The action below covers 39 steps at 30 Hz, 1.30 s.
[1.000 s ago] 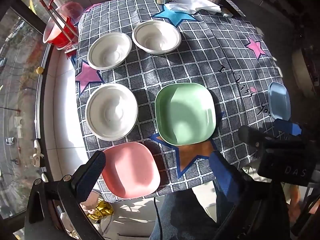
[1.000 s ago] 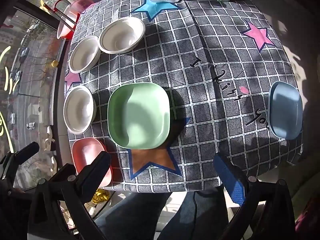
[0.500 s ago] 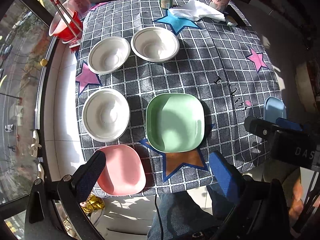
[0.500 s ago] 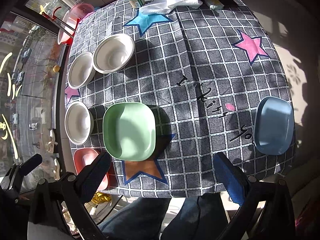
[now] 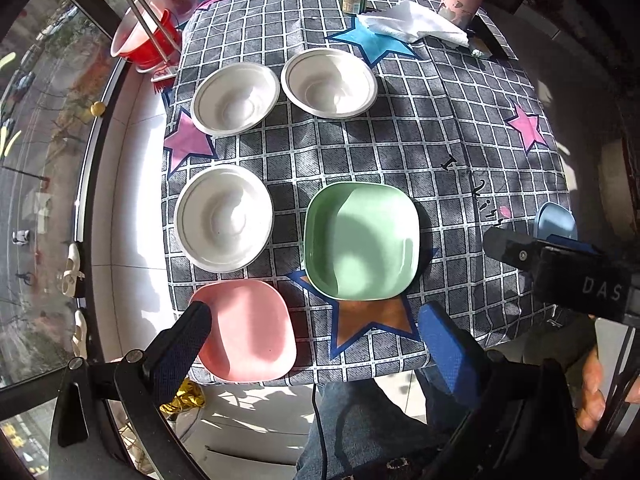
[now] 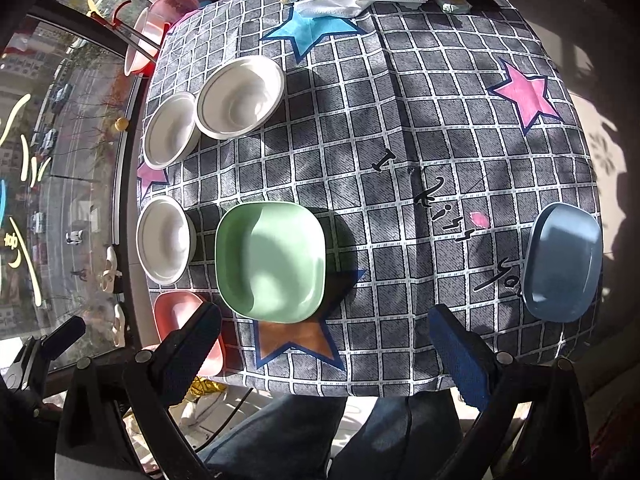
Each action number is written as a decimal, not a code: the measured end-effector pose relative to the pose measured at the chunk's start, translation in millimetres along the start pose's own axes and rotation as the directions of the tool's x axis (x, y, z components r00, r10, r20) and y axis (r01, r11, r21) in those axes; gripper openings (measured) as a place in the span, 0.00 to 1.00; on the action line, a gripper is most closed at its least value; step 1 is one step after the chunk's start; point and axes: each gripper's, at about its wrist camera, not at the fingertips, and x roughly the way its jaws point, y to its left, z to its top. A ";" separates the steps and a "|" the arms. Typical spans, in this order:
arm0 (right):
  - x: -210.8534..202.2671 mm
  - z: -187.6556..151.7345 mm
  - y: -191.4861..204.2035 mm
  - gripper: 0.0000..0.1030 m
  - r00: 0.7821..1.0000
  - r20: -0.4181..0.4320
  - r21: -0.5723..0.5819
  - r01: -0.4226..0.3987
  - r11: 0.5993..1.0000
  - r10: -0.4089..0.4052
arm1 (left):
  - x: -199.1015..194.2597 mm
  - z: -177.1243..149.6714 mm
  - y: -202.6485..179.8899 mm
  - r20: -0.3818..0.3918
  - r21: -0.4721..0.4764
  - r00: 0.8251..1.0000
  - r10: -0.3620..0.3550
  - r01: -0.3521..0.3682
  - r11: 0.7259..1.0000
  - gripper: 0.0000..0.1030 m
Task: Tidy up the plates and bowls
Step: 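Move both tools toward the green square plate, then grasp the green square plate rim with the right tool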
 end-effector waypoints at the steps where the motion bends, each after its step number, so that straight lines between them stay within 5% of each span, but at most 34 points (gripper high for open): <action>1: 2.1 -1.0 -0.8 1.00 1.000 0.001 -0.008 -0.013 1.000 0.013 | 1.8 -0.2 1.2 -0.001 -0.004 1.000 0.001 -0.001 1.000 1.00; 10: 23.1 -7.3 -4.4 1.00 0.999 -0.041 -0.016 0.027 1.000 -0.027 | 25.3 0.4 14.9 -0.024 -0.052 1.000 0.010 -0.011 0.999 1.00; 20: 77.5 -20.4 -18.9 1.00 0.985 -0.140 0.010 0.106 0.994 -0.104 | 87.5 -6.8 22.5 -0.152 -0.081 0.986 0.064 -0.077 0.994 1.00; 28: 107.8 -11.5 -18.4 1.00 0.972 -0.090 -0.039 0.215 0.976 -0.218 | 100.5 -12.5 30.1 -0.158 -0.077 0.981 0.116 -0.129 0.989 1.00; 39: 177.7 8.2 6.2 1.00 0.960 -0.105 -0.115 0.248 0.962 -0.260 | 105.8 -11.8 35.1 -0.160 -0.074 0.973 0.166 -0.180 0.981 1.00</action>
